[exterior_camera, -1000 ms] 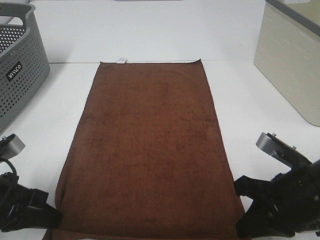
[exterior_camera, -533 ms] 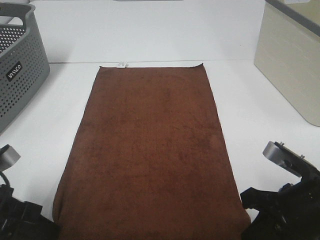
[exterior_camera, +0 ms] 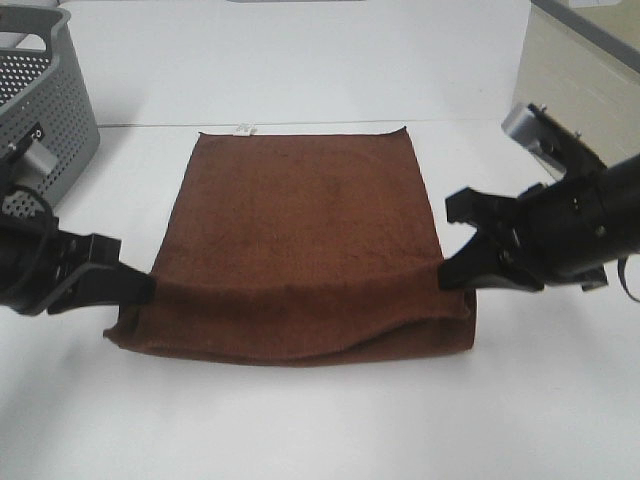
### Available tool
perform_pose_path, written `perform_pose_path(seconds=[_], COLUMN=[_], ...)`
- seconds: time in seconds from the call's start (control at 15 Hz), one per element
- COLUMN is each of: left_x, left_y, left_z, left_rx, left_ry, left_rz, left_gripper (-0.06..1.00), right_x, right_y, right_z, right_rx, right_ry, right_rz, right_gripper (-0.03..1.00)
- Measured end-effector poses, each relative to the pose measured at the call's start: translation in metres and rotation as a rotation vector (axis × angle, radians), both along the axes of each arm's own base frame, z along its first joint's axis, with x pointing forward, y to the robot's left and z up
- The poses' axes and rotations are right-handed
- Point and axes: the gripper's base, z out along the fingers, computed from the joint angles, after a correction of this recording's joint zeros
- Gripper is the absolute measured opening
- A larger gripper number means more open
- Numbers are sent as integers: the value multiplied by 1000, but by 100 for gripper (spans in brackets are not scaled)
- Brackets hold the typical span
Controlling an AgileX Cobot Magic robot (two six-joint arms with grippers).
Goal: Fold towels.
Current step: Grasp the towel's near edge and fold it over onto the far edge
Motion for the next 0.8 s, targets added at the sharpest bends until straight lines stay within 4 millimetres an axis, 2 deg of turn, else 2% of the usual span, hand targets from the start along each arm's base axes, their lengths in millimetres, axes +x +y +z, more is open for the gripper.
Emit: perform_pose_path(seconds=[0.2, 0.33, 0.67, 0.73, 0.8], left_x=[40, 73, 148, 148, 163], left_y=[-3, -8, -13, -13, -14], left_z=[10, 14, 4, 4, 1], left_rx=[-12, -32, -32, -32, -22], left_ry=[-44, -72, -117, -117, -139], left_rz=[57, 77, 158, 158, 175], left_gripper=[1, 1, 1, 1, 1], right_x=[47, 80, 167, 167, 183], right_y=[7, 12, 25, 25, 27], right_z=[17, 16, 7, 7, 4], right_rx=[-23, -43, -108, -108, -126], right_ry=[-73, -86, -146, -146, -158], right_rz=[-5, -10, -22, -22, -18], right_gripper=[0, 0, 0, 0, 0])
